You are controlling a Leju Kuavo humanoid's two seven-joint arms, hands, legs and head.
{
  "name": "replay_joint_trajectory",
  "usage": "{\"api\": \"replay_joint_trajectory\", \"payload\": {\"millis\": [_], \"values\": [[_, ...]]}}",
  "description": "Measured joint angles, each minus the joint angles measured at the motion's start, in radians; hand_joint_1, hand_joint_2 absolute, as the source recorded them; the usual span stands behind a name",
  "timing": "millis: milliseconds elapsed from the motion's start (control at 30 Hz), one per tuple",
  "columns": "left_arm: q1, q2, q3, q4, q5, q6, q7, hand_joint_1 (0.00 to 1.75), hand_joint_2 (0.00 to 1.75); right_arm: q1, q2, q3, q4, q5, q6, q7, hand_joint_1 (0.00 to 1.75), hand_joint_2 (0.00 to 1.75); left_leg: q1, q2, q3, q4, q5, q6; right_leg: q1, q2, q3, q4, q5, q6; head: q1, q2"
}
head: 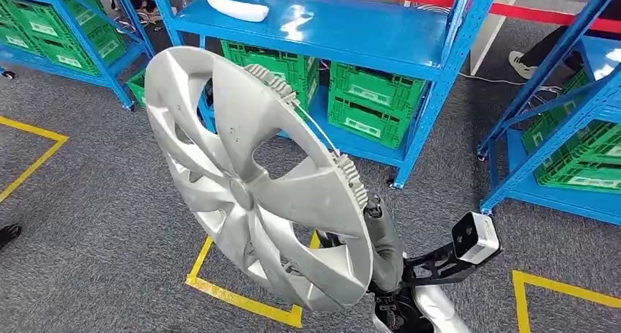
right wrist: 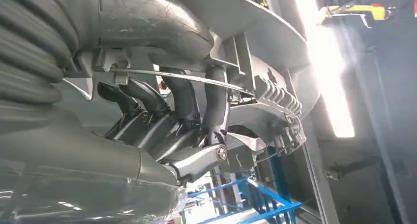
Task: Take the parts from the cabinet and place them on the table.
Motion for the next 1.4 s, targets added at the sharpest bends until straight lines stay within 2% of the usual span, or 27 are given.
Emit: {"api": "replay_joint_trajectory", "payload": {"millis": [67,133,167,300,400,500,533,567,600,633,667,700,767,800,833,867,933,967,1033,1100,1167,1200,1267,1300,1333,1367,1400], "values": [[0.002,0.0,-0.001,0.0,0.0,0.0,0.002,0.0,1.75,0.001,0.0,0.0,0.0,-0.002,0.001,0.0,1.75,1.75,-0.004,0.001,-0.012,0.002,0.001,0.009,-0.001,0.0,-0.006,-0.001,0.007,0.012,0.0,0.0],[0.002,0.0,-0.001,0.0,0.0,0.0,0.003,0.0,1.75,0.002,0.0,0.0,-0.001,-0.003,0.001,0.0,1.75,1.75,0.001,0.002,-0.011,-0.019,0.015,0.032,0.001,0.0,-0.008,-0.004,0.005,0.022,0.0,0.0],[0.001,0.0,-0.002,0.0,0.0,0.0,0.003,0.0,1.75,0.001,-0.001,0.0,-0.001,-0.004,0.002,0.0,1.75,1.75,-0.002,0.002,-0.014,-0.021,0.019,0.019,0.001,0.0,-0.005,-0.013,0.015,-0.001,0.002,0.0],[0.001,-0.002,-0.002,0.0,0.0,-0.001,0.005,0.0,1.75,0.001,0.0,0.0,-0.002,-0.007,0.003,0.001,1.75,1.75,-0.011,0.001,-0.024,-0.017,0.024,0.03,-0.004,0.0,-0.012,-0.017,0.024,-0.002,0.002,0.0],[0.001,-0.002,-0.003,0.0,0.0,-0.001,0.005,0.0,1.75,0.001,0.0,0.0,-0.002,-0.009,0.004,0.001,1.75,1.75,-0.015,0.001,-0.032,-0.012,0.027,0.035,-0.007,0.0,-0.019,-0.017,0.031,0.011,0.002,0.0],[0.002,-0.002,-0.003,0.0,-0.002,-0.001,0.005,0.0,1.75,0.002,0.0,-0.001,-0.002,-0.012,0.005,0.001,1.75,1.75,-0.017,0.001,-0.036,-0.011,0.029,0.038,-0.009,0.0,-0.023,-0.017,0.035,0.017,0.002,0.0],[0.001,-0.002,-0.003,0.0,-0.002,-0.001,0.005,0.0,1.75,0.002,0.0,-0.001,-0.002,-0.013,0.005,0.001,1.75,1.75,-0.02,0.001,-0.039,-0.006,0.029,0.041,-0.011,0.0,-0.022,-0.021,0.039,0.023,0.002,0.0],[0.001,0.0,-0.003,0.0,-0.002,0.0,0.005,0.0,1.75,0.001,0.001,0.0,-0.002,-0.014,0.006,0.001,1.75,1.75,-0.022,0.0,-0.042,-0.001,0.028,0.051,-0.02,0.0,-0.023,-0.027,0.046,0.042,0.0,0.0],[0.001,0.001,-0.003,0.0,-0.002,0.0,0.005,0.0,1.75,0.001,0.002,-0.001,-0.002,-0.016,0.006,0.001,1.75,1.75,-0.023,0.002,-0.042,-0.005,0.032,0.056,-0.016,0.001,-0.023,-0.029,0.048,0.045,0.0,0.0],[0.0,0.001,-0.003,0.0,-0.003,0.0,0.005,0.0,1.75,0.002,0.002,-0.001,-0.004,-0.016,0.006,0.001,1.75,1.75,-0.014,0.005,-0.035,-0.025,0.045,0.068,-0.011,0.001,-0.025,-0.025,0.044,0.048,0.001,0.0],[0.0,-0.001,-0.004,0.0,-0.004,0.0,0.005,0.0,1.75,0.002,0.001,-0.002,-0.003,-0.016,0.006,0.001,1.75,1.75,-0.011,0.009,-0.032,-0.035,0.051,0.071,-0.013,0.0,-0.04,-0.003,0.027,0.041,0.001,0.0],[-0.002,0.0,-0.004,0.0,-0.004,0.0,0.005,0.0,1.75,0.002,0.0,-0.002,-0.003,-0.016,0.007,0.001,1.75,1.75,-0.011,0.009,-0.035,-0.036,0.056,0.077,-0.012,0.001,-0.067,0.059,-0.011,0.029,0.003,0.0],[-0.002,-0.001,-0.005,0.0,-0.005,0.0,0.005,0.0,1.75,0.004,-0.002,-0.002,-0.003,-0.017,0.007,0.001,1.75,1.75,-0.012,0.01,-0.043,-0.036,0.058,0.074,-0.012,0.001,-0.146,0.238,-0.089,0.016,0.002,0.0],[-0.002,-0.001,-0.006,0.0,-0.005,0.0,0.005,0.0,1.75,0.007,-0.003,-0.002,-0.003,-0.017,0.007,0.001,1.75,1.75,-0.012,0.011,-0.047,-0.035,0.061,0.07,-0.012,0.001,-0.178,0.314,-0.115,0.017,0.002,0.0],[-0.002,-0.001,-0.008,0.0,-0.004,0.0,0.005,0.0,1.75,0.011,-0.005,-0.002,-0.002,-0.017,0.007,0.001,1.75,1.75,-0.011,0.011,-0.049,-0.035,0.063,0.067,-0.014,0.0,-0.182,0.332,-0.116,0.025,0.002,0.0],[-0.002,-0.002,-0.011,0.0,-0.005,0.0,0.005,0.0,1.75,0.012,-0.006,-0.002,-0.002,-0.017,0.007,0.001,1.75,1.75,-0.01,0.011,-0.05,-0.034,0.064,0.064,-0.017,0.0,-0.156,0.292,-0.1,0.034,0.002,0.0],[-0.002,-0.003,-0.013,0.0,-0.005,0.0,0.005,0.0,1.75,0.012,-0.006,-0.002,-0.003,-0.017,0.007,0.002,1.75,1.75,-0.005,0.01,-0.051,-0.027,0.062,0.054,-0.024,-0.002,-0.048,0.1,-0.033,0.055,0.002,0.0],[-0.002,-0.003,-0.014,0.0,-0.005,0.0,0.005,0.0,1.75,0.011,-0.006,-0.002,-0.003,-0.017,0.007,0.002,1.75,1.75,-0.005,0.01,-0.054,-0.016,0.058,0.044,-0.027,-0.008,0.004,0.006,-0.013,0.059,0.003,0.0],[-0.002,-0.001,-0.015,0.0,-0.005,0.0,0.005,0.0,1.75,0.012,-0.006,-0.002,-0.003,-0.018,0.008,0.0,1.75,1.75,-0.01,0.01,-0.064,-0.003,0.054,0.028,-0.018,0.001,0.0,0.012,-0.016,0.037,0.0,0.0],[-0.001,-0.001,-0.018,0.0,-0.005,0.0,0.006,0.0,1.75,0.013,-0.006,-0.002,-0.003,-0.017,0.008,0.002,1.75,1.75,-0.005,0.011,-0.065,-0.004,0.06,0.016,-0.013,0.004,-0.007,0.018,-0.014,0.028,0.001,0.0],[-0.001,0.001,-0.018,0.0,-0.005,0.0,0.006,0.0,1.75,0.013,-0.005,-0.002,-0.003,-0.018,0.008,0.002,1.75,1.75,0.002,0.01,-0.074,0.012,0.043,0.006,-0.022,0.005,-0.007,0.015,-0.007,0.015,0.0,0.0],[0.0,0.0,-0.018,0.0,-0.005,0.0,0.006,0.0,1.75,0.012,-0.005,-0.002,-0.003,-0.018,0.008,0.002,1.75,1.75,0.003,0.01,-0.092,0.062,0.002,0.002,-0.02,0.005,-0.008,0.015,-0.006,0.009,0.0,0.0],[0.0,0.0,-0.019,0.0,-0.005,0.0,0.006,0.0,1.75,0.013,-0.005,-0.001,-0.003,-0.018,0.008,0.002,1.75,1.75,0.003,0.009,-0.165,0.235,-0.086,-0.004,-0.013,0.005,-0.012,0.015,-0.005,0.004,0.0,0.0],[0.0,0.0,-0.019,0.0,-0.005,0.0,0.006,0.0,1.75,0.013,-0.005,-0.001,-0.003,-0.018,0.008,0.002,1.75,1.75,0.002,0.009,-0.197,0.309,-0.112,-0.004,-0.009,0.005,-0.014,0.015,-0.003,0.0,0.0,0.0],[0.001,0.0,-0.019,0.0,-0.005,0.0,0.006,0.0,1.75,0.013,-0.005,-0.001,-0.003,-0.018,0.008,0.002,1.75,1.75,0.002,0.009,-0.212,0.342,-0.116,-0.002,-0.005,0.006,-0.015,0.016,-0.003,0.0,0.0,0.0],[0.001,0.0,-0.019,0.0,-0.005,0.0,0.006,0.0,1.75,0.014,-0.005,-0.001,-0.003,-0.018,0.008,0.002,1.75,1.75,0.002,0.009,-0.199,0.322,-0.095,0.003,-0.002,0.009,-0.015,0.016,-0.003,0.0,0.0,0.0],[0.001,0.001,-0.019,0.0,-0.005,0.0,0.006,0.0,1.75,0.013,-0.005,-0.001,-0.003,-0.018,0.008,0.002,1.75,1.75,0.0,0.009,-0.163,0.253,-0.056,0.01,0.001,0.011,-0.014,0.016,-0.003,0.0,0.0,0.0]]}}
